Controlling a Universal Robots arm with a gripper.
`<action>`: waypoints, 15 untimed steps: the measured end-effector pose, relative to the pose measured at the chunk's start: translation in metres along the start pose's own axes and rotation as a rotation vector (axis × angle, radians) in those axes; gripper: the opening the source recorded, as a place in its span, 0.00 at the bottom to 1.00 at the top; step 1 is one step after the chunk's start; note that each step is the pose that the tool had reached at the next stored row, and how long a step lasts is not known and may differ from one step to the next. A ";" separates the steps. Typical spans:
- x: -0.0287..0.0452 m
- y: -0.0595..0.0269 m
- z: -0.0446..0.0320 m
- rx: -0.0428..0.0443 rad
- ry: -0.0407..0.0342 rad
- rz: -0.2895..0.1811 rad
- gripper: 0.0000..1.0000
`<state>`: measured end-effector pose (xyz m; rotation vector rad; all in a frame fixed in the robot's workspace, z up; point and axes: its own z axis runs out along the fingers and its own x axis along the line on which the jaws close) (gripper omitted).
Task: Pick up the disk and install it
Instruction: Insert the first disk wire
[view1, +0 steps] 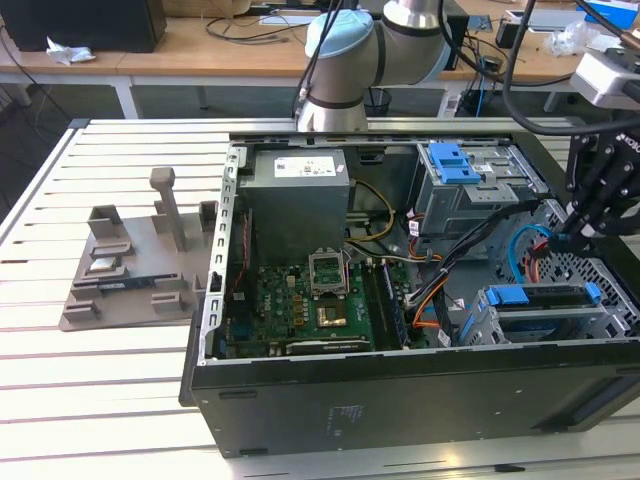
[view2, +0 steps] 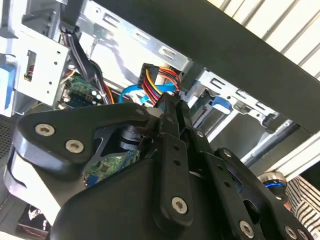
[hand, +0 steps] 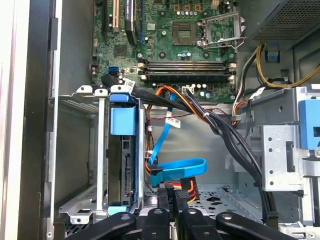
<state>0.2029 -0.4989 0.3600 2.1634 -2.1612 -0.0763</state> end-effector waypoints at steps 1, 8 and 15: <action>0.0038 0.0000 0.0001 0.0001 0.0039 0.000 0.16; 0.0244 0.0046 0.0055 0.0000 0.0088 0.001 0.16; 0.0298 0.0060 0.0119 0.0000 0.0110 0.001 0.16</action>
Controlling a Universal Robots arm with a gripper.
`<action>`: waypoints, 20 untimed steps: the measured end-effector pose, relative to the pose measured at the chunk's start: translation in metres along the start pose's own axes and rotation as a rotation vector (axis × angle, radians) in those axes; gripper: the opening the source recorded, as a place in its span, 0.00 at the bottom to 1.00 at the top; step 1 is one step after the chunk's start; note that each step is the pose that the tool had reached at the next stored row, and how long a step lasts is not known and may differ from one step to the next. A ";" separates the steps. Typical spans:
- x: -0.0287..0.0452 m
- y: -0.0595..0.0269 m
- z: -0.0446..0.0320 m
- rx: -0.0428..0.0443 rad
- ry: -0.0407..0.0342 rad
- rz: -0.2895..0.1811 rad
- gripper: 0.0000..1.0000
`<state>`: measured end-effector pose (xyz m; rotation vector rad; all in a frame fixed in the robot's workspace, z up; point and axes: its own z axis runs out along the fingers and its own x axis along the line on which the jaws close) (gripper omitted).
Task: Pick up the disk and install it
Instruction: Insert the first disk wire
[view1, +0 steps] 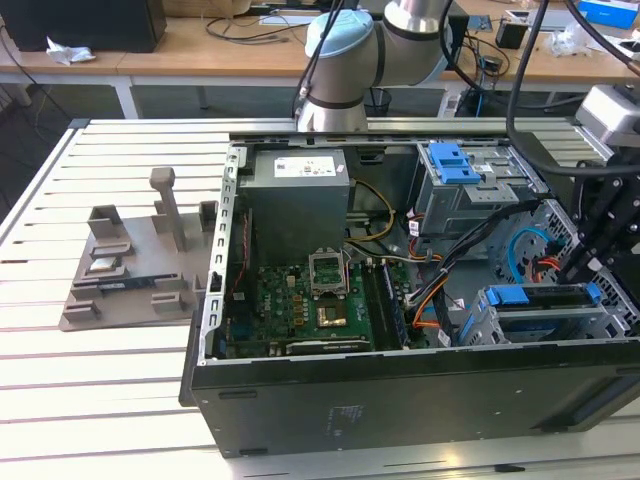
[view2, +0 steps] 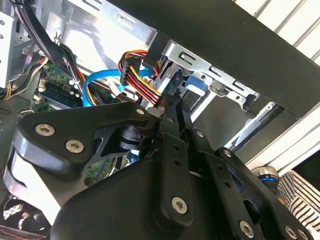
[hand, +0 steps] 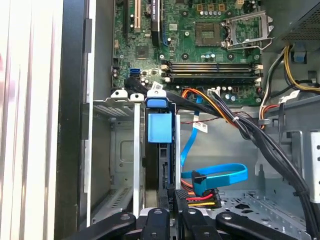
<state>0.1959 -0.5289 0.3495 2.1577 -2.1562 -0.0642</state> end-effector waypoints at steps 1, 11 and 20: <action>0.0004 0.0001 0.0006 0.0000 0.0002 0.000 0.16; 0.0016 0.0009 0.0054 0.0000 0.0022 0.000 0.16; 0.0015 0.0010 0.0103 0.0000 0.0037 0.000 0.16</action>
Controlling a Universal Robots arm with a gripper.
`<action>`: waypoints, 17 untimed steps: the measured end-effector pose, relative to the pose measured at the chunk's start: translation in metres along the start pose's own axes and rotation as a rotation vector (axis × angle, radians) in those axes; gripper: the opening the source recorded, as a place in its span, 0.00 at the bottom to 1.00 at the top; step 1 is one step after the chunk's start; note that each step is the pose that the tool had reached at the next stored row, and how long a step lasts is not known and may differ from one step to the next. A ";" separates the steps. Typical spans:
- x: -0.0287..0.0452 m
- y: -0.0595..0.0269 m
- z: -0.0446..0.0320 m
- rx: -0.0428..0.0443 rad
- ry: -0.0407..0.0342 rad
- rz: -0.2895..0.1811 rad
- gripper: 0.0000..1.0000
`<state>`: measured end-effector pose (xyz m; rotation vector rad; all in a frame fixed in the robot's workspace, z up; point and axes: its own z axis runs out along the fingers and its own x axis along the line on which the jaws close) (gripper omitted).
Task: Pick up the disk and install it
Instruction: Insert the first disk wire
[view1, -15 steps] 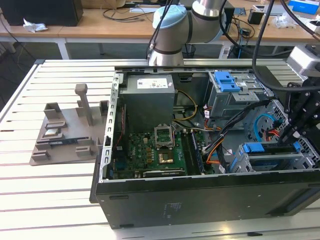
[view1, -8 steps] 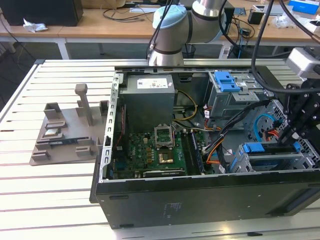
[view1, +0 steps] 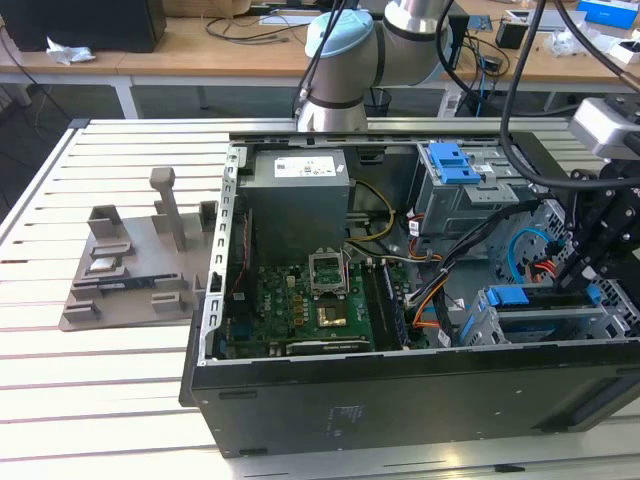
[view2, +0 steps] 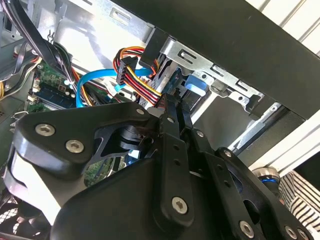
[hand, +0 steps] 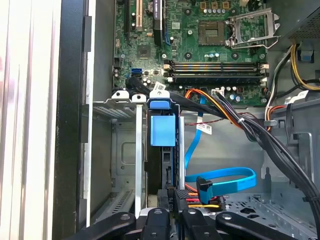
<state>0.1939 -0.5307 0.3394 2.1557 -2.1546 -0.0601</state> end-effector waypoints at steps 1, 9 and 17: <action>0.0000 0.0000 0.0002 -0.0001 -0.0003 0.000 0.16; 0.0002 0.0004 -0.0048 -0.0001 -0.0006 0.000 0.16; 0.0001 0.0003 -0.0032 0.0000 -0.0002 0.001 0.16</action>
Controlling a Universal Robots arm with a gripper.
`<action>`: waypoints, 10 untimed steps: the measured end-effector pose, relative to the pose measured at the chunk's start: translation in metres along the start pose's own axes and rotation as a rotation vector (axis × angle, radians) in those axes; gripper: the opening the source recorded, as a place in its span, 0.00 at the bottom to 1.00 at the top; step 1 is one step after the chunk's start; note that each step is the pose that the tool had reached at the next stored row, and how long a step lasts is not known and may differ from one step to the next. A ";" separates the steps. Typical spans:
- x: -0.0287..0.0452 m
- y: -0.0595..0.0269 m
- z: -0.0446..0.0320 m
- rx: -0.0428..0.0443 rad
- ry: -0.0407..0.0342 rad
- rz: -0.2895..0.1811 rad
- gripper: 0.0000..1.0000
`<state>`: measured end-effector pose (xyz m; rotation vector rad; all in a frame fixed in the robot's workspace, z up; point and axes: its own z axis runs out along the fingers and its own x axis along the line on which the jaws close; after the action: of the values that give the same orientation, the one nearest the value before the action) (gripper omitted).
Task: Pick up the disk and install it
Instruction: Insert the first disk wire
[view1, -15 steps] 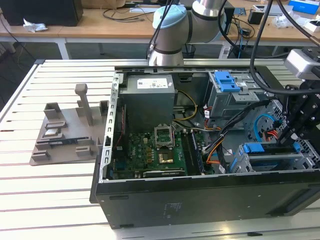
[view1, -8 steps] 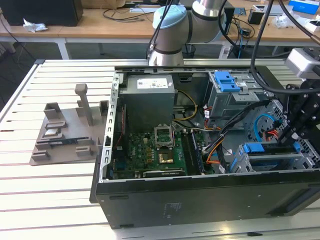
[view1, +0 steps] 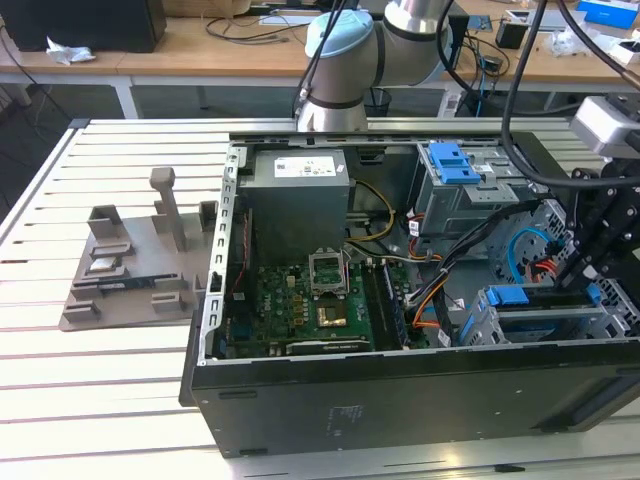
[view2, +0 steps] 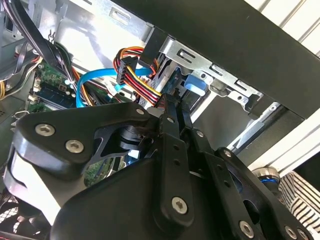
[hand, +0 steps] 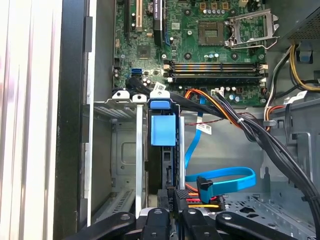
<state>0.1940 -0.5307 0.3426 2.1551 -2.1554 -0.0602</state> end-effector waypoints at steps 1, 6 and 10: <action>0.0000 0.0000 0.0005 0.0000 0.0001 0.000 0.16; 0.0000 0.0000 0.0000 -0.0002 -0.0013 0.000 0.16; 0.0000 0.0000 -0.0010 -0.0001 -0.0087 -0.001 0.16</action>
<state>0.1940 -0.5307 0.3436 2.1595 -2.1593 -0.0699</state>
